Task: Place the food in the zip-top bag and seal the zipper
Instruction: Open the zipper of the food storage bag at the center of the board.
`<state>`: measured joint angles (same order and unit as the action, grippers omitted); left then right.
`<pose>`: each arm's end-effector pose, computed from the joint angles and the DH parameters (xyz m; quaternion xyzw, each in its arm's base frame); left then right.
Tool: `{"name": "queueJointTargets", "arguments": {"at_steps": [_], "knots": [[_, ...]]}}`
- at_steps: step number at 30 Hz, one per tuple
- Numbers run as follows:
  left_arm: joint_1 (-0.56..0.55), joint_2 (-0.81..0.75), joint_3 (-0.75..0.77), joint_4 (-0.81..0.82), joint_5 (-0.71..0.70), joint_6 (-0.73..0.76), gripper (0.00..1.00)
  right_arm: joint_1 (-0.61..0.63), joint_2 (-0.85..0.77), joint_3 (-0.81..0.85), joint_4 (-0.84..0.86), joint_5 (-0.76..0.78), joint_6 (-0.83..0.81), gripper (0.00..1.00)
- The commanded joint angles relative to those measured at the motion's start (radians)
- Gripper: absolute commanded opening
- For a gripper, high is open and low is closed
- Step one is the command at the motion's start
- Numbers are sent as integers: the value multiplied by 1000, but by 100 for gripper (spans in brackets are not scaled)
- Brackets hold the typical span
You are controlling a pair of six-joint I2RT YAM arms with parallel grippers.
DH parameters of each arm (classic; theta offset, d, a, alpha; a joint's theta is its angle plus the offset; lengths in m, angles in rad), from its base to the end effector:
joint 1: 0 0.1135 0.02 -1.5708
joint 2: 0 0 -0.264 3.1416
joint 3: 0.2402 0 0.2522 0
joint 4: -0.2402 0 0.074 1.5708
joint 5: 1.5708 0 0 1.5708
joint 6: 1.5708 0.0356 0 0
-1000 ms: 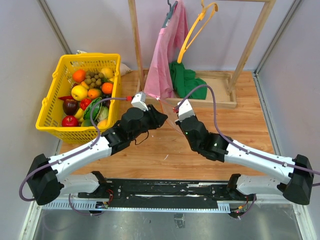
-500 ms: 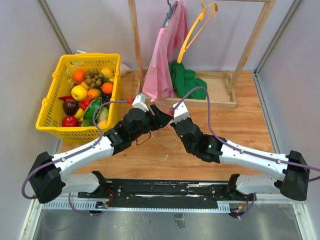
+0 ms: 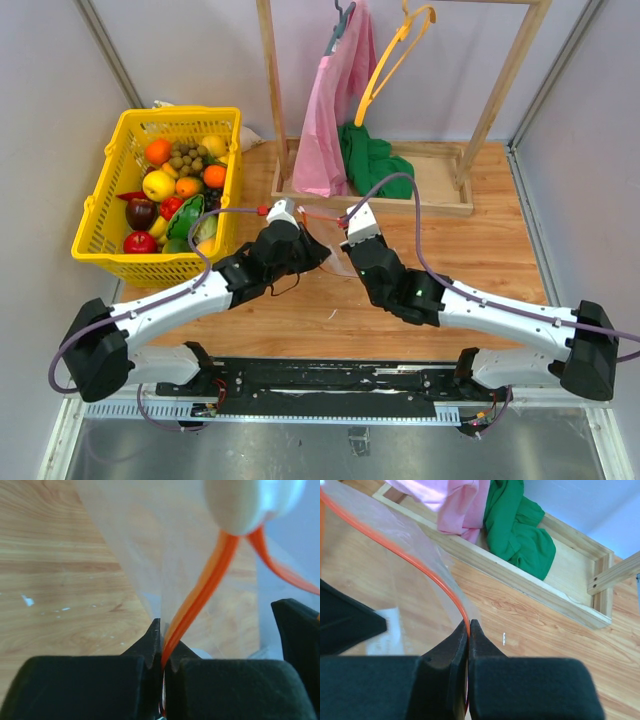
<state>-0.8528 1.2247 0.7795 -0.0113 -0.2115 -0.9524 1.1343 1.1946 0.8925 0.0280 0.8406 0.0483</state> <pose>0.1866 -0.2022 0.2625 -0.0978 0.8402 -0.3572 0.3961 0.1377 0.2324 0.3170 -0.1650 0.7504 0.0373 0.6390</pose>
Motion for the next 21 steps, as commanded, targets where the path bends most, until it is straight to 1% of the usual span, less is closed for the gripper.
{"name": "queueJointTargets", "arguments": {"at_steps": [1, 4, 7, 10, 12, 17, 21], "knots": [[-8, -74, 75, -154, -125, 91, 0, -8, -43, 50, -106, 35, -22, 2], [-8, -83, 124, -227, -154, 162, 0, -58, -68, 70, -190, -46, -13, 5], [-8, -63, 187, -266, -135, 237, 0, -114, -65, 112, -262, -176, -11, 12], [-8, -30, 239, -280, -83, 296, 0, -124, -48, 145, -279, -248, -43, 24], [-8, -7, 267, -285, -53, 316, 0, -125, -25, 165, -280, -290, -55, 30], [-8, 23, 302, -286, 3, 343, 0, -125, 29, 200, -259, -348, -79, 40], [-8, 27, 315, -291, 23, 354, 0, -125, 61, 228, -243, -345, -101, 41]]}}
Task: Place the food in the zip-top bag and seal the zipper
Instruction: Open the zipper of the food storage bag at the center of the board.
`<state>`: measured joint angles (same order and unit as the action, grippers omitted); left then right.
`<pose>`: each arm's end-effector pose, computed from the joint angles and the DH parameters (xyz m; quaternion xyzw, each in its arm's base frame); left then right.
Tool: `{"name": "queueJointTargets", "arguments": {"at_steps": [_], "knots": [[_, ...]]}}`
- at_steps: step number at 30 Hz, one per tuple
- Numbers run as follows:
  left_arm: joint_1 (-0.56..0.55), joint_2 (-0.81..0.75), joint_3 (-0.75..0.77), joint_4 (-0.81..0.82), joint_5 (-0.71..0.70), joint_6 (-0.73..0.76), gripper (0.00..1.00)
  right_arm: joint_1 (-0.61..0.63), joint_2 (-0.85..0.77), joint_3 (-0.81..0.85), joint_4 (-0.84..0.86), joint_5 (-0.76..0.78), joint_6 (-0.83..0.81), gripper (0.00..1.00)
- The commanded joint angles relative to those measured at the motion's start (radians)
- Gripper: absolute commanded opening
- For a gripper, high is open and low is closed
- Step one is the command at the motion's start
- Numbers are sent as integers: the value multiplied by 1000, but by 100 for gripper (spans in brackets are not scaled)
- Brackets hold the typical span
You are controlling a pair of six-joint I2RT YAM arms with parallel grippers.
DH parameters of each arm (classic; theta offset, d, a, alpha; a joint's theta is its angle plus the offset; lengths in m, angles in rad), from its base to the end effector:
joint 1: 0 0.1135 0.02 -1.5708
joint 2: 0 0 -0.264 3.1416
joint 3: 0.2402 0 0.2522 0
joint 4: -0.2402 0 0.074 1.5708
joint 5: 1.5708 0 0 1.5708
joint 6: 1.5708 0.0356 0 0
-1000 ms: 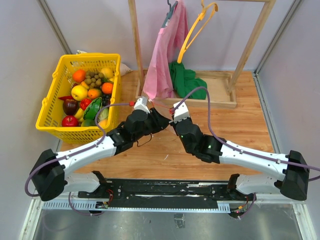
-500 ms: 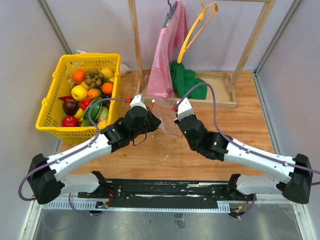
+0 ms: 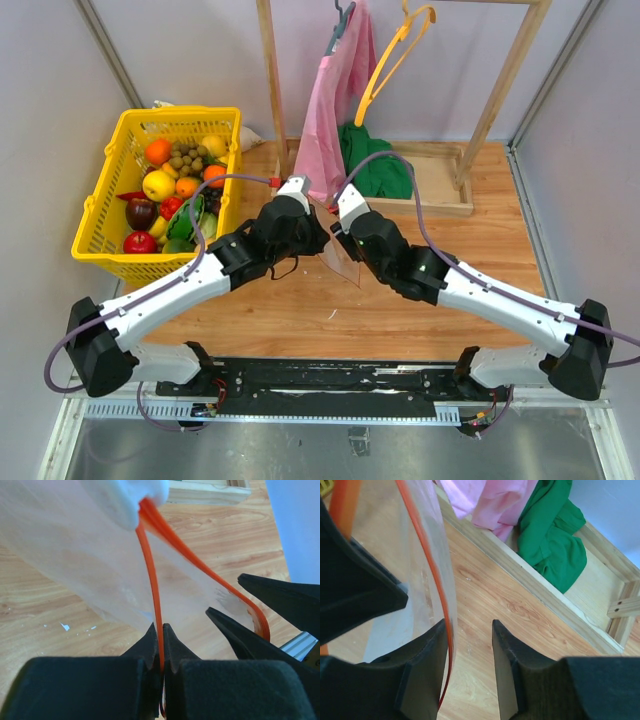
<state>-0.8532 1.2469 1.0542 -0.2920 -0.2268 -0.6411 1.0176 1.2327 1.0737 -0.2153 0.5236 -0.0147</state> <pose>0.1928 -0.2087 0.3251 0.0319 0.8520 -0.2778 0.4425 0.1630 0.2301 0.3447 -0.2671 0.7661 0.0740 0.5798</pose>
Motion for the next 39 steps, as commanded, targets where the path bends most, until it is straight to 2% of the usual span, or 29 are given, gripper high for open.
{"name": "queueJointTargets", "arguments": {"at_steps": [1, 4, 11, 13, 20, 26, 31, 37, 39], "knots": [[-7, 6, 44, -11, 44, 46, 0, -9, 30, 53, 6, -24, -46, 42], [-7, 9, 53, -20, 55, 53, 0, -22, 44, 60, 11, -12, -58, 39], [-7, -3, 57, -70, -11, 53, 0, -76, 3, 35, -19, 78, -69, 7], [-7, 2, 53, -73, -29, 48, 0, -92, -20, 27, -45, 114, -70, 1], [-7, 75, 63, -48, -40, 39, 0, -126, -79, 24, -136, 258, -94, 1], [-7, 148, 111, 9, -42, 53, 0, -126, -68, 62, -226, 391, -101, 1], [-7, 259, 140, 94, 46, 54, 0, -126, -39, 54, -234, 239, -27, 1], [25, 274, 19, 169, 76, 3, 0, -127, 17, 24, -215, 195, 3, 1], [37, 271, -14, 180, 72, -8, 0, -127, 18, 21, -208, 180, 5, 7]]}}
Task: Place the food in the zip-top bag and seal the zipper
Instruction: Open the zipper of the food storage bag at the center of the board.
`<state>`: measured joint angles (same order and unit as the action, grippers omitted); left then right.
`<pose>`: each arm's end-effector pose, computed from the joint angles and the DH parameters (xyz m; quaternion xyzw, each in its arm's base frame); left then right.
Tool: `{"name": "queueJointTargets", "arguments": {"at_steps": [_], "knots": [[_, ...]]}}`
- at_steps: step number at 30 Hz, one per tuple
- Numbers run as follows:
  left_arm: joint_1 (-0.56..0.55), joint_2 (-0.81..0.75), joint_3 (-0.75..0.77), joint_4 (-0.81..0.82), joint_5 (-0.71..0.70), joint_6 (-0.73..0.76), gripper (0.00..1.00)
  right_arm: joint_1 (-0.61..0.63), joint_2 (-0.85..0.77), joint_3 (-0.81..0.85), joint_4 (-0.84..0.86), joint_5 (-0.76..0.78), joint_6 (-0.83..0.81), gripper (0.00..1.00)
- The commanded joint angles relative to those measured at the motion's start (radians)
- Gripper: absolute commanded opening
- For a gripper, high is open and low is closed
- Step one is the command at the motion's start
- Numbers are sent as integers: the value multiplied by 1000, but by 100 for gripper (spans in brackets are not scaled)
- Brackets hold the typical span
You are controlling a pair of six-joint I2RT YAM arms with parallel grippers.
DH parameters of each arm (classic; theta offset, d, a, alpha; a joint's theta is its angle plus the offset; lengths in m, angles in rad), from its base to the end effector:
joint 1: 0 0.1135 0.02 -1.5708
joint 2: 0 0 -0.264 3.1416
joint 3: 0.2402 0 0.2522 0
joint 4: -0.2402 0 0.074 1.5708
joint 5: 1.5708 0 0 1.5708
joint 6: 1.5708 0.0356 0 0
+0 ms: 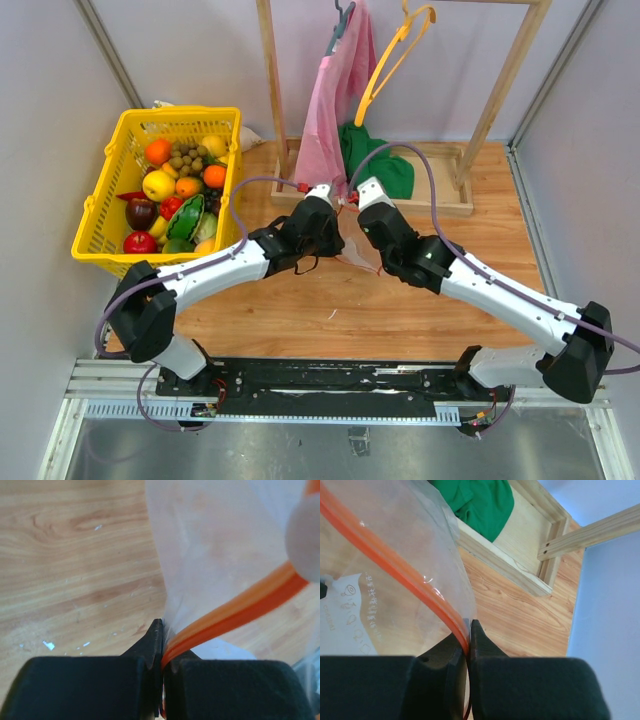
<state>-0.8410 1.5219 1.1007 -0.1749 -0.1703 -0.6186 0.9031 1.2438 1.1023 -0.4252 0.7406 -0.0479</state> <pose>0.2348 -0.2534 0.2705 0.0581 0.8794 -0.2551 0.3979 0.1865 0.1978 0.3345 -0.2193 0.8063 -0.1026 0.5398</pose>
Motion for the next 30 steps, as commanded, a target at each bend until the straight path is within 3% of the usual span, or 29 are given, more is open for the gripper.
{"name": "queueJointTargets", "arguments": {"at_steps": [1, 6, 13, 15, 20, 30], "knots": [[29, -7, -72, 65, 14, -34, 0, -13, 3, -12, 5, -39, 38, 12], [39, -14, -97, 74, 8, -38, 0, -12, -13, -24, 6, -60, 38, 23], [52, -11, -110, 68, -5, -39, 0, -12, -43, -24, -15, -91, 46, 26], [61, -14, -120, 68, -5, -42, 0, -12, -53, -30, -15, -79, 43, 22], [72, -13, -138, 67, -9, -44, 0, -12, -41, -35, -12, -47, 40, 2], [72, -33, -139, 96, 32, -49, 2, -11, -25, -22, 29, -128, 46, 1]]}}
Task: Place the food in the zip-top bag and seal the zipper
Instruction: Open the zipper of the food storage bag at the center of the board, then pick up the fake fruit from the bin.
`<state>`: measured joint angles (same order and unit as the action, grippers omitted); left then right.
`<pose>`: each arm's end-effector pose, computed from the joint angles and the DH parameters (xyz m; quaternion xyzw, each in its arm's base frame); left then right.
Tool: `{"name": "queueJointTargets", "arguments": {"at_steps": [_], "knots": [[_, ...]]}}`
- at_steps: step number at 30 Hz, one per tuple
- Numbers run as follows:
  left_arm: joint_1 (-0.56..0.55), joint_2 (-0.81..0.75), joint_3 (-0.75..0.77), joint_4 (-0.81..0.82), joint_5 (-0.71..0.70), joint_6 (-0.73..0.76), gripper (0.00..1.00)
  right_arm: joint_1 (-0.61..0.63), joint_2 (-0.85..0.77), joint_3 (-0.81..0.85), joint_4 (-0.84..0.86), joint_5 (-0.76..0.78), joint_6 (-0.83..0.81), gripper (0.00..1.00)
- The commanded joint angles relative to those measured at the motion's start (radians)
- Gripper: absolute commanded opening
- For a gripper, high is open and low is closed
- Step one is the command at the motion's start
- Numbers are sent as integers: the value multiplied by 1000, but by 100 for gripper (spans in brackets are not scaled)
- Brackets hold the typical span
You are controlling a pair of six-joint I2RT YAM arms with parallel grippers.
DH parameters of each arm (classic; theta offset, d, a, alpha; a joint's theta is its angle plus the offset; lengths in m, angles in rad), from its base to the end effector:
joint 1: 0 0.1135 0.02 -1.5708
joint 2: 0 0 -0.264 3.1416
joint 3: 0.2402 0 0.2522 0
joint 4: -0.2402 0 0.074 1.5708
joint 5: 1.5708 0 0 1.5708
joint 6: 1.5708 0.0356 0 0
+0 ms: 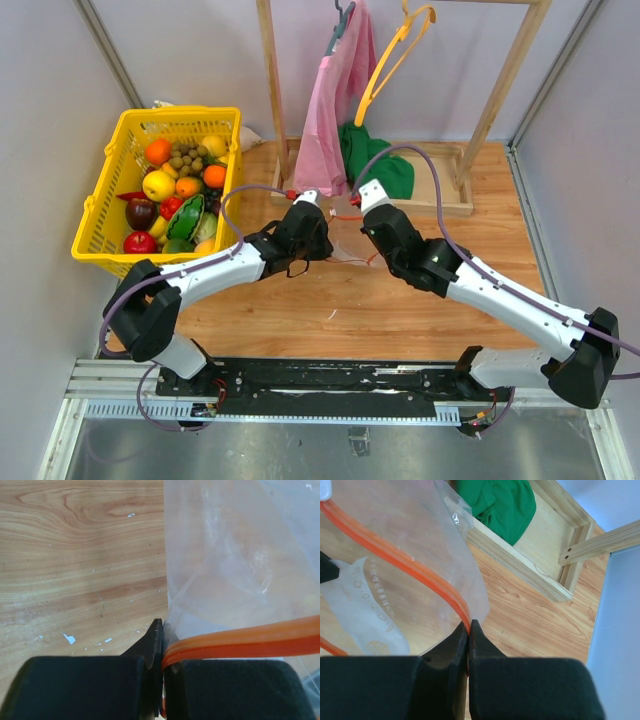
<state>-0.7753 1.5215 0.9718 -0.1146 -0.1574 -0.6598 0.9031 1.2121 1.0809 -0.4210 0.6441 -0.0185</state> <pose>0.2418 -0.2292 0.2331 0.0174 0.8967 -0.2338 0.3754 0.1810 0.1951 0.3344 -0.2300 0.8104 -0.0518 0.5363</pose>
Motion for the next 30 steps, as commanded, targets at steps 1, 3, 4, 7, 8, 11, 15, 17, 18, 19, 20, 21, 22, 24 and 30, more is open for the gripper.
{"name": "queueJointTargets", "arguments": {"at_steps": [1, 3, 4, 7, 8, 11, 15, 17, 18, 19, 20, 21, 22, 24, 30], "knots": [[7, -40, -10, 40, 26, -11, 4, -11, 11, 4, 28, -44, 17, 1], [7, -53, -11, 48, 36, -20, 10, -10, 23, 12, 31, -56, 18, 1], [7, -60, -12, 50, 40, -23, 15, -10, 30, 16, 32, -59, 20, 1], [7, -82, -13, 55, 47, -31, 24, -5, 49, 27, 30, -67, 25, 1], [7, -90, -15, 56, 48, -33, 26, -4, 55, 31, 32, -68, 26, 1], [7, -117, -16, 58, 43, -37, 31, 1, 71, 42, 34, -72, 29, 1], [7, -158, -18, 55, 31, -37, 38, 5, 89, 51, 39, -74, 35, 1], [7, -172, -18, 50, 26, -38, 40, 8, 93, 56, 42, -75, 37, 1], [7, -178, -17, 46, 25, -38, 42, 9, 96, 58, 44, -78, 38, 1], [7, -186, -16, 41, 23, -39, 43, 11, 98, 60, 46, -77, 38, 1], [7, -193, -15, 35, 21, -40, 45, 11, 99, 61, 47, -75, 38, 1], [7, -202, -11, 28, 20, -40, 47, 11, 101, 60, 49, -73, 38, 1], [7, -213, -7, 18, 17, -39, 48, 12, 100, 62, 50, -71, 40, 1], [7, -241, 7, -12, 6, -28, 52, 13, 100, 63, 53, -69, 42, 1], [18, -344, 77, -158, -146, 44, 63, 12, 105, 62, 56, -73, 42, 1]]}}
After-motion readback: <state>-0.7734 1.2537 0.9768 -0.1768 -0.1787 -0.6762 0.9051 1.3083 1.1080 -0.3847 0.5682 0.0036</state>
